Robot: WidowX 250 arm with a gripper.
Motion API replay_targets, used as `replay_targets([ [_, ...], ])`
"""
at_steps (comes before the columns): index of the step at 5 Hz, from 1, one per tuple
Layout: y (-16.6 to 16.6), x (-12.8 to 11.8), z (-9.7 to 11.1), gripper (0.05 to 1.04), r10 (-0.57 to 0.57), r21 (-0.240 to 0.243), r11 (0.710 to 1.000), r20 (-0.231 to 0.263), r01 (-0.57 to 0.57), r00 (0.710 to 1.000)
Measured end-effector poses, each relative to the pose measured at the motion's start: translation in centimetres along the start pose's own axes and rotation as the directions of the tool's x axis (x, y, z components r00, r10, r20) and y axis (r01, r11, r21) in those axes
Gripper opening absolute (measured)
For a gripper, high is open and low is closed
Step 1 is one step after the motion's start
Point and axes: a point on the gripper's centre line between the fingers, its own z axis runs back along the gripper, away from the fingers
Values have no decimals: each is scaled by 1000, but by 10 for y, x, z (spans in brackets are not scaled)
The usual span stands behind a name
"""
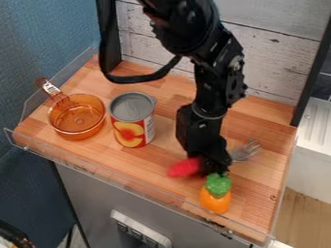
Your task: Move the red fork to the bottom right corner of the table
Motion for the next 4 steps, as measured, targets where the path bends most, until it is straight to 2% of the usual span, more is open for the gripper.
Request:
replay_targets([
  [1,3,-3,-9,407,-15,39,999,13,14,1000],
  [2,2,-5,-9,446,-29,59,998,45,26,999],
  [3,1,-6,-9,744,-35,60,998,61,31,998],
  [4,2,-7,-9,969,-45,53,998,66,41,997],
])
